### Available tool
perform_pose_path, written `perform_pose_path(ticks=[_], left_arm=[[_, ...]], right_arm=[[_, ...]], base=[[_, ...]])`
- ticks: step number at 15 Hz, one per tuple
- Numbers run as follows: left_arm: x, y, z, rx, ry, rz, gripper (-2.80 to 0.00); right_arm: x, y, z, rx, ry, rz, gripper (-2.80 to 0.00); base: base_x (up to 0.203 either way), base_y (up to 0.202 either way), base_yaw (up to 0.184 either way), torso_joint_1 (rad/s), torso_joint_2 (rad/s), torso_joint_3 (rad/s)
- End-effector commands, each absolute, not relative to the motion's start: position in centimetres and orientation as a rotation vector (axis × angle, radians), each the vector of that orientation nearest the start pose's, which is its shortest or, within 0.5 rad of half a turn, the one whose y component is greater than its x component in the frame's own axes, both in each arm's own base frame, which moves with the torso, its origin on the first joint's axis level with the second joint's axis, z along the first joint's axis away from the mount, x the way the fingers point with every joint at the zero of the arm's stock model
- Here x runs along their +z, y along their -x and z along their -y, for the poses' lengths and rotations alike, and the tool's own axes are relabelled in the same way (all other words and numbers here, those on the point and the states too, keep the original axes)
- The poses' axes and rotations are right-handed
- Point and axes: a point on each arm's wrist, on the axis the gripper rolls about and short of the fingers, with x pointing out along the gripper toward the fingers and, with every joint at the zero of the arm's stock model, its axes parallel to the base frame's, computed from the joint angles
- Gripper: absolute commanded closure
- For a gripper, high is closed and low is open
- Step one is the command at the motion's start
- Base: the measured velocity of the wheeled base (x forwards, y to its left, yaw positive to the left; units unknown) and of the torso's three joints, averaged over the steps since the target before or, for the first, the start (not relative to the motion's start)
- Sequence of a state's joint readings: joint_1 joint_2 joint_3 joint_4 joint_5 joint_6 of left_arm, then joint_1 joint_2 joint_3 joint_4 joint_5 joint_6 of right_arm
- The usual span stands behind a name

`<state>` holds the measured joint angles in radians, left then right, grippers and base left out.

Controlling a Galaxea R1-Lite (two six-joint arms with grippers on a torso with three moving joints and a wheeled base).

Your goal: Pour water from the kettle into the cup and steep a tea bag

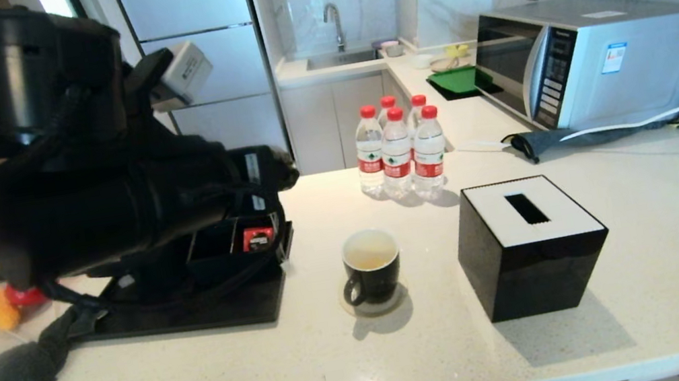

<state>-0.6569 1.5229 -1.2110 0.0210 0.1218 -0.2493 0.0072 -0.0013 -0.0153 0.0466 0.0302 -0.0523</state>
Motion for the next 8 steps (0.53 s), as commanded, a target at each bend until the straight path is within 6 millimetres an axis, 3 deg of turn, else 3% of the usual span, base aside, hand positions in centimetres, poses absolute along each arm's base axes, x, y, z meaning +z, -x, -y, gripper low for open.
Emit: perform_pose_path(ticks=[1, 4, 8], left_arm=[[28.7, -22.4, 17.4, -0.491, 0.123, -0.345, 0.0], [29.6, -23.1, 18.3, -0.496, 0.138, -0.29, 0.0], [29.7, -22.0, 19.9, -0.552, 0.126, -0.288, 0.0]], right_arm=[[7.5, 2.4, -0.1, 0.041, 0.058, -0.03, 0.0], [7.5, 2.3, -0.1, 0.057, 0.086, -0.014, 0.0], [7.6, 2.3, -0.1, 0.067, 0.16, 0.007, 0.0]], base=[[0.0, 0.0, 0.0, 0.0, 0.0, 0.0], [0.0, 0.0, 0.0, 0.0, 0.0, 0.0], [0.0, 0.0, 0.0, 0.0, 0.0, 0.0]])
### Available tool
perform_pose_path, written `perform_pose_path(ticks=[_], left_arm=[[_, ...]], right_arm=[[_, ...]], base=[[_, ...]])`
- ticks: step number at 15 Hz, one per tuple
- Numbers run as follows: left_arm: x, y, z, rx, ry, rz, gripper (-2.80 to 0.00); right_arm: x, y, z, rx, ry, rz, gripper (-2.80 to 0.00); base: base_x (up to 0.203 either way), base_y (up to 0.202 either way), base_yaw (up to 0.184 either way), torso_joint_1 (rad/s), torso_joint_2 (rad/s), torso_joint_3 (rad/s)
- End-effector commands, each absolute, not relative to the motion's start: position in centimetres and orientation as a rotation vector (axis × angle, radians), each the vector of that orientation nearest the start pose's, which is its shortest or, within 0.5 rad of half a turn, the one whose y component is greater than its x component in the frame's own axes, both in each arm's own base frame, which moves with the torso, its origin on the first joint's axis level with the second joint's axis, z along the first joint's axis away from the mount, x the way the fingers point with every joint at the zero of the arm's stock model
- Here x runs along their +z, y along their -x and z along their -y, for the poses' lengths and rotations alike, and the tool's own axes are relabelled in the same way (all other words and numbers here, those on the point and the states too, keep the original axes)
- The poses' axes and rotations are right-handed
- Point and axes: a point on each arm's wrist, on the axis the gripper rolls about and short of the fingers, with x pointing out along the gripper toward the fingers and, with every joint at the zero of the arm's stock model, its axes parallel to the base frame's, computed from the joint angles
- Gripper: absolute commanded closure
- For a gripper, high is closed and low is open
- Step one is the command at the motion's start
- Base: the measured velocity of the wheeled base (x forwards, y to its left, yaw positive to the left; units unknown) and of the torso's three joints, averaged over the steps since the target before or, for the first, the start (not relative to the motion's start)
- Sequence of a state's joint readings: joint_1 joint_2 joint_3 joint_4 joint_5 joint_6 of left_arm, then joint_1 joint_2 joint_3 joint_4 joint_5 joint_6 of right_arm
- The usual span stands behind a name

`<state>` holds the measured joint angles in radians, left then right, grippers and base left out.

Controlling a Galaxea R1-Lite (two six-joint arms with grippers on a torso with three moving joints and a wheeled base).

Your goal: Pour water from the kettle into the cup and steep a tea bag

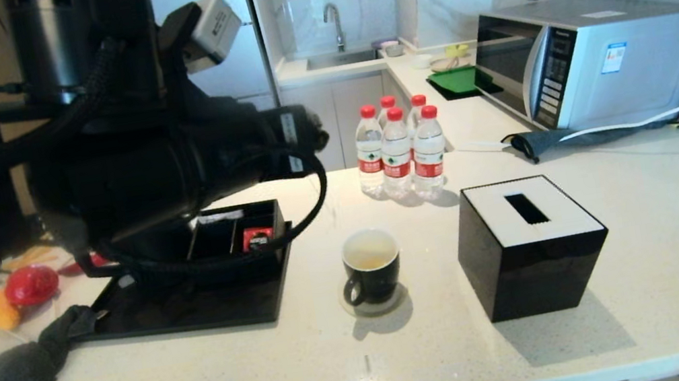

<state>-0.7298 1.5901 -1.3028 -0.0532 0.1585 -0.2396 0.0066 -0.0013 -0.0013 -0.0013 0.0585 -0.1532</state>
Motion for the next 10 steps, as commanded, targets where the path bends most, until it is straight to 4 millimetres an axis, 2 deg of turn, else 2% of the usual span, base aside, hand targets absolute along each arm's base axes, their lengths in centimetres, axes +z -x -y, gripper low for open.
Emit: perform_pose_path(ticks=[1, 4, 6, 10], left_arm=[[29.7, -21.7, 20.2, -0.56, 0.123, -0.288, 0.0], [29.7, -21.6, 20.4, -0.567, 0.115, -0.286, 0.0], [29.7, -21.7, 20.4, -0.569, 0.115, -0.286, 0.0], [30.1, -22.0, 20.8, -0.573, 0.122, -0.272, 0.0]], right_arm=[[7.8, 2.3, -0.1, 0.07, 0.154, 0.017, 0.0], [9.9, 2.9, -0.3, 0.145, 0.151, 0.053, 0.0], [11.4, 2.3, -0.4, 0.204, 0.148, 0.001, 0.0], [15.2, -1.3, -0.8, 0.378, 0.122, -0.104, 0.0]], base=[[0.0, 0.0, 0.0, 0.0, 0.0, 0.0], [0.0, 0.0, 0.0, 0.0, 0.0, 0.0], [0.0, 0.0, 0.0, 0.0, 0.0, 0.0], [0.0, 0.0, 0.0, 0.0, 0.0, 0.0]])
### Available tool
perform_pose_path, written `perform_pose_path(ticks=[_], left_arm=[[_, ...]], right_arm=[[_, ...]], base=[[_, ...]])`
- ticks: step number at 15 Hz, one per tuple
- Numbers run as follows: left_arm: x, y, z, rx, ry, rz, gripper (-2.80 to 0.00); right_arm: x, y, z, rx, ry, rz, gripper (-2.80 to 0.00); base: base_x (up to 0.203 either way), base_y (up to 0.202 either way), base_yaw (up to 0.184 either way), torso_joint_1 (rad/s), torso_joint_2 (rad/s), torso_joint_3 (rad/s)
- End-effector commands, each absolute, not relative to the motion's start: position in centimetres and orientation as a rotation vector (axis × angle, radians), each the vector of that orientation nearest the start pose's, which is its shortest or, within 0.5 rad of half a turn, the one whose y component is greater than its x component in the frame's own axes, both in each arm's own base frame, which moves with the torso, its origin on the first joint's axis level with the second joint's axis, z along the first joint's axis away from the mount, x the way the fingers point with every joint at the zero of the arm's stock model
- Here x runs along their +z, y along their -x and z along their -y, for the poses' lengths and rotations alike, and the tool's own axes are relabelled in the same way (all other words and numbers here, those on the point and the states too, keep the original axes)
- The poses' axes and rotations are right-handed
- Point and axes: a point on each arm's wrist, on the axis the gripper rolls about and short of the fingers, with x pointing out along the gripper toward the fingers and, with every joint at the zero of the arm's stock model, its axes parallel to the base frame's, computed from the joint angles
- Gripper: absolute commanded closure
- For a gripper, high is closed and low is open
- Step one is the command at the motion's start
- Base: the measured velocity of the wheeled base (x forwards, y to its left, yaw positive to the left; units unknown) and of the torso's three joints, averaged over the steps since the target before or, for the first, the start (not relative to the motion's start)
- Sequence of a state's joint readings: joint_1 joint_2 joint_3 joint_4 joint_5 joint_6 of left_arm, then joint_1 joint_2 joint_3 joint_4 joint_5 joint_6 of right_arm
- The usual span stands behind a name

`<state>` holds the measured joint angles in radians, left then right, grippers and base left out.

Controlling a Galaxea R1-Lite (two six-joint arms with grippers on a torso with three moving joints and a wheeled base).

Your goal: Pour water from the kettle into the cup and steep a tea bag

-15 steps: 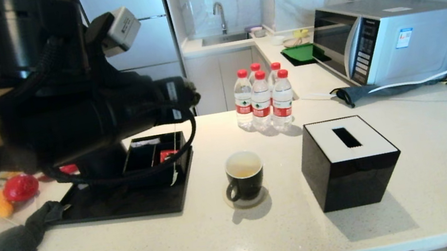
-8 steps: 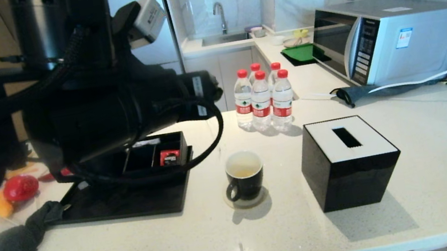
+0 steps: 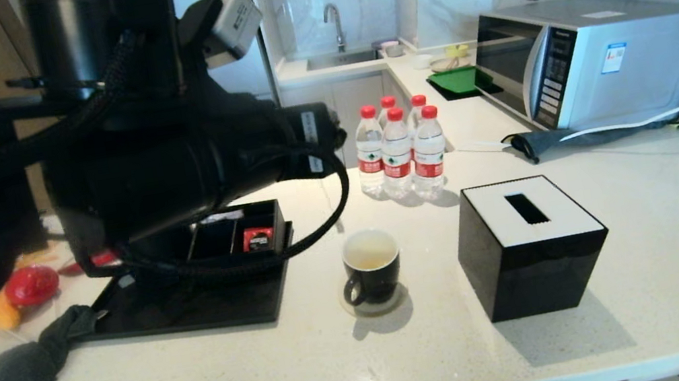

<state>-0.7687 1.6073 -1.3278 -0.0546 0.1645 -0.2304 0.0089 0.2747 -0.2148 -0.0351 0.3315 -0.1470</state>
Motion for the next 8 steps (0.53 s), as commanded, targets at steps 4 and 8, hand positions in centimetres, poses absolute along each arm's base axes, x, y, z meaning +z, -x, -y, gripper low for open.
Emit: perform_pose_path(ticks=[4, 8], left_arm=[[30.9, -22.6, 21.5, -0.581, 0.134, -0.247, 0.0], [31.0, -22.1, 22.6, -0.619, 0.12, -0.24, 0.0]], right_arm=[[17.4, -6.9, -1.2, 0.529, 0.089, -0.154, 0.0], [18.1, -13.4, -1.8, 0.671, 0.074, -0.155, 0.0]], base=[[0.0, 0.0, 0.0, 0.0, 0.0, 0.0], [0.0, 0.0, 0.0, 0.0, 0.0, 0.0]])
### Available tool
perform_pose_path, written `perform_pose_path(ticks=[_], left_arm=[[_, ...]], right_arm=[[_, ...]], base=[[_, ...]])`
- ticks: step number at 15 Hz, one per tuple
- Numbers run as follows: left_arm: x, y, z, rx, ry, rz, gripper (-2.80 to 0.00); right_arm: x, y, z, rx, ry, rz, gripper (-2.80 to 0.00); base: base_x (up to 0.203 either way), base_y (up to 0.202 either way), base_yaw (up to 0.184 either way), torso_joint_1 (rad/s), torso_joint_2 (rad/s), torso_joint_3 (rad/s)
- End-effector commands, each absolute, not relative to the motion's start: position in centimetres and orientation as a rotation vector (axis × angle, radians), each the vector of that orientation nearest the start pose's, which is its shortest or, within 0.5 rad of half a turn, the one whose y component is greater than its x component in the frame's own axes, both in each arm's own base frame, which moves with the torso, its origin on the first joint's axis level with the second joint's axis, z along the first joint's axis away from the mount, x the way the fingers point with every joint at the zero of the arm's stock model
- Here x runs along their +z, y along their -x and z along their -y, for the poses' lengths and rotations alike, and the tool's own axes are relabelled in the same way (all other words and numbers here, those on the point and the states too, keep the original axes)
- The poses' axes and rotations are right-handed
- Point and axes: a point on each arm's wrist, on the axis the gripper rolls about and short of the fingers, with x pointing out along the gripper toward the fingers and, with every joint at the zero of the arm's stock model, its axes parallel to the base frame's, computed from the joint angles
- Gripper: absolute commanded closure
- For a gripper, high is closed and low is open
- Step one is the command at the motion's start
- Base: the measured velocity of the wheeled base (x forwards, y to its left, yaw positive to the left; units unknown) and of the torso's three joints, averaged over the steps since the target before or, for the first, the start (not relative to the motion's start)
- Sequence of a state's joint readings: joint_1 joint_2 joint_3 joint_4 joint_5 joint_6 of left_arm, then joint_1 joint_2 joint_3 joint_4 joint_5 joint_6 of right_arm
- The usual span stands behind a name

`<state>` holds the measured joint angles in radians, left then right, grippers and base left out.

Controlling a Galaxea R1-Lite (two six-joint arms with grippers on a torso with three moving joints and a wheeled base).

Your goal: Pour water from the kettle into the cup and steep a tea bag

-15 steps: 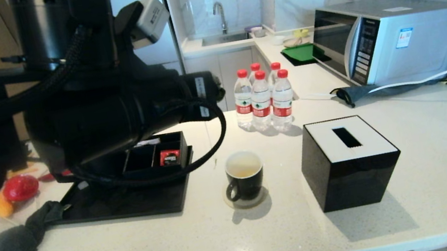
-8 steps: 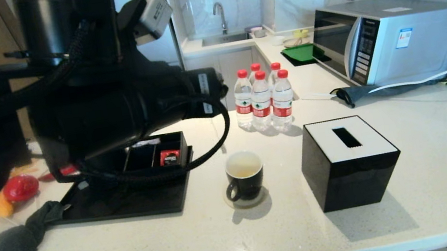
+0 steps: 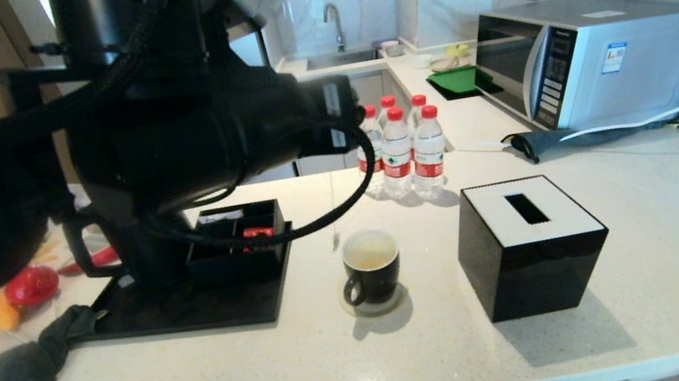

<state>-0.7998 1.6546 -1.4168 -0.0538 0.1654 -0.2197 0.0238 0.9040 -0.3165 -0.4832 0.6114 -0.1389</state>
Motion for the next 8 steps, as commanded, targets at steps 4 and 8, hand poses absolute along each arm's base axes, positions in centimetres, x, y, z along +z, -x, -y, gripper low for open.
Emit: perform_pose_path(ticks=[4, 8], left_arm=[[31.0, -21.8, 22.9, -0.63, 0.096, -0.233, 0.0], [31.1, -21.6, 23.0, -0.637, 0.091, -0.23, 0.0]], right_arm=[[18.8, -18.7, -5.9, 0.9, 0.096, -0.106, 0.0], [19.5, -21.7, -10.5, 1.033, 0.112, -0.071, -2.8]], base=[[0.0, 0.0, 0.0, 0.0, 0.0, 0.0], [0.0, 0.0, 0.0, 0.0, 0.0, 0.0]])
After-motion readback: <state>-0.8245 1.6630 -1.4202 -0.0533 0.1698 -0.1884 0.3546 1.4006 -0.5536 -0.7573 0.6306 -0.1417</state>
